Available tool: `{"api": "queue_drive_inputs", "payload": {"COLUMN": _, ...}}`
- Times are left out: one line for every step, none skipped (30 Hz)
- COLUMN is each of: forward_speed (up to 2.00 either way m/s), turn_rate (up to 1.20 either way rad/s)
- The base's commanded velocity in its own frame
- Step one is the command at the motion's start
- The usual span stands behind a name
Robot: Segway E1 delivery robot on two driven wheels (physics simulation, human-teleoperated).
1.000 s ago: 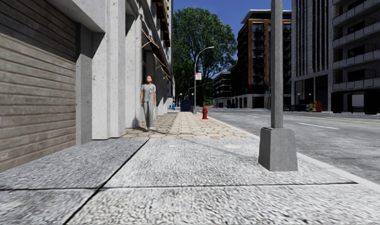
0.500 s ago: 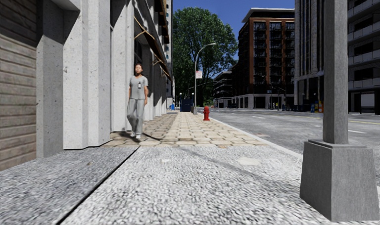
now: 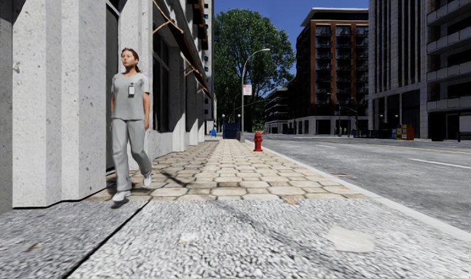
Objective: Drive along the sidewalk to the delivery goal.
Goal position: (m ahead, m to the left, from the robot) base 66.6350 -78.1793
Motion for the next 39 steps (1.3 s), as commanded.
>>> {"api": "queue_drive_inputs", "payload": {"forward_speed": 2.00, "turn_rate": 0.00}}
{"api": "queue_drive_inputs", "payload": {"forward_speed": 2.00, "turn_rate": 0.00}}
{"api": "queue_drive_inputs", "payload": {"forward_speed": 2.00, "turn_rate": 0.00}}
{"api": "queue_drive_inputs", "payload": {"forward_speed": 2.00, "turn_rate": 0.00}}
{"api": "queue_drive_inputs", "payload": {"forward_speed": 2.00, "turn_rate": 0.00}}
{"api": "queue_drive_inputs", "payload": {"forward_speed": 2.00, "turn_rate": 0.00}}
{"api": "queue_drive_inputs", "payload": {"forward_speed": 2.00, "turn_rate": 0.00}}
{"api": "queue_drive_inputs", "payload": {"forward_speed": 2.00, "turn_rate": 0.00}}
{"api": "queue_drive_inputs", "payload": {"forward_speed": 2.00, "turn_rate": 0.00}}
{"api": "queue_drive_inputs", "payload": {"forward_speed": 2.00, "turn_rate": 0.02}}
{"api": "queue_drive_inputs", "payload": {"forward_speed": 2.00, "turn_rate": 0.05}}
{"api": "queue_drive_inputs", "payload": {"forward_speed": 2.00, "turn_rate": 0.05}}
{"api": "queue_drive_inputs", "payload": {"forward_speed": 2.00, "turn_rate": 0.07}}
{"api": "queue_drive_inputs", "payload": {"forward_speed": 2.00, "turn_rate": 0.07}}
{"api": "queue_drive_inputs", "payload": {"forward_speed": 2.00, "turn_rate": 0.07}}
{"api": "queue_drive_inputs", "payload": {"forward_speed": 2.00, "turn_rate": 0.08}}
{"api": "queue_drive_inputs", "payload": {"forward_speed": 2.00, "turn_rate": 0.08}}
{"api": "queue_drive_inputs", "payload": {"forward_speed": 2.00, "turn_rate": 0.08}}
{"api": "queue_drive_inputs", "payload": {"forward_speed": 2.00, "turn_rate": 0.08}}
{"api": "queue_drive_inputs", "payload": {"forward_speed": 2.00, "turn_rate": 0.08}}
{"api": "queue_drive_inputs", "payload": {"forward_speed": 2.00, "turn_rate": 0.08}}
{"api": "queue_drive_inputs", "payload": {"forward_speed": 2.00, "turn_rate": 0.10}}
{"api": "queue_drive_inputs", "payload": {"forward_speed": 2.00, "turn_rate": 0.14}}
{"api": "queue_drive_inputs", "payload": {"forward_speed": 2.00, "turn_rate": 0.18}}
{"api": "queue_drive_inputs", "payload": {"forward_speed": 2.00, "turn_rate": 0.22}}
{"api": "queue_drive_inputs", "payload": {"forward_speed": 2.00, "turn_rate": 0.25}}
{"api": "queue_drive_inputs", "payload": {"forward_speed": 2.00, "turn_rate": 0.26}}
{"api": "queue_drive_inputs", "payload": {"forward_speed": 2.00, "turn_rate": 0.26}}
{"api": "queue_drive_inputs", "payload": {"forward_speed": 2.00, "turn_rate": 0.26}}
{"api": "queue_drive_inputs", "payload": {"forward_speed": 2.00, "turn_rate": 0.26}}
{"api": "queue_drive_inputs", "payload": {"forward_speed": 2.00, "turn_rate": 0.26}}
{"api": "queue_drive_inputs", "payload": {"forward_speed": 2.00, "turn_rate": 0.27}}
{"api": "queue_drive_inputs", "payload": {"forward_speed": 2.00, "turn_rate": 0.27}}
{"api": "queue_drive_inputs", "payload": {"forward_speed": 2.00, "turn_rate": 0.27}}
{"api": "queue_drive_inputs", "payload": {"forward_speed": 2.00, "turn_rate": 0.27}}
{"api": "queue_drive_inputs", "payload": {"forward_speed": 2.00, "turn_rate": 0.27}}
{"api": "queue_drive_inputs", "payload": {"forward_speed": 2.00, "turn_rate": 0.27}}
{"api": "queue_drive_inputs", "payload": {"forward_speed": 2.00, "turn_rate": 0.24}}
{"api": "queue_drive_inputs", "payload": {"forward_speed": 2.00, "turn_rate": 0.08}}
